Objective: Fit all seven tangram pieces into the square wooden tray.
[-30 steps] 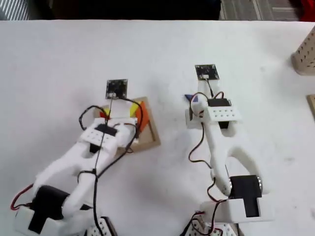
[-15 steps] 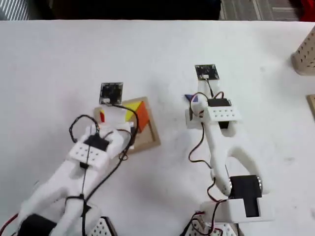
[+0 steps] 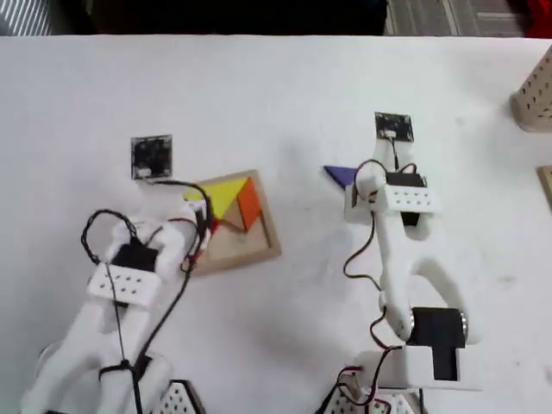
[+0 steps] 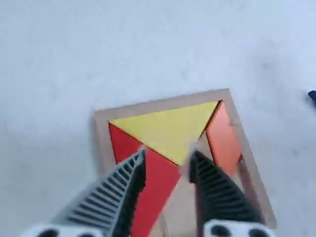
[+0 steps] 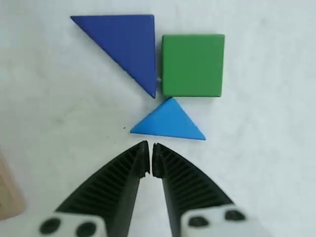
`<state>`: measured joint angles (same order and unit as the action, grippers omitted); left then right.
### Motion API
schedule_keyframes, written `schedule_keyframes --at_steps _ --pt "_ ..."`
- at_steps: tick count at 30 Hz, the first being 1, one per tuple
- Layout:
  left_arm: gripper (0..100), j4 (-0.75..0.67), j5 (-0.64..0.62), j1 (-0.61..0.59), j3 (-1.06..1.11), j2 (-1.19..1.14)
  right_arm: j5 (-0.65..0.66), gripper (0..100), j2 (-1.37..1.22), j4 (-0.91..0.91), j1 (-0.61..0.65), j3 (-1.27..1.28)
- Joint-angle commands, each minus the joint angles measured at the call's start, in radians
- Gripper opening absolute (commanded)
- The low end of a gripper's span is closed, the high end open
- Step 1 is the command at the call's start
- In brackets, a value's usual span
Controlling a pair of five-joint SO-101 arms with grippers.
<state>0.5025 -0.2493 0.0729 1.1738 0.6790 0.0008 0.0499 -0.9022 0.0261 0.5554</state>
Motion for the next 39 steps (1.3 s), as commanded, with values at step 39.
schedule_keyframes --at_steps 39 --pt "18 0.006 -0.071 -0.104 -0.229 -0.305 0.084 14.9 -0.613 -0.291 -0.033 -0.772"
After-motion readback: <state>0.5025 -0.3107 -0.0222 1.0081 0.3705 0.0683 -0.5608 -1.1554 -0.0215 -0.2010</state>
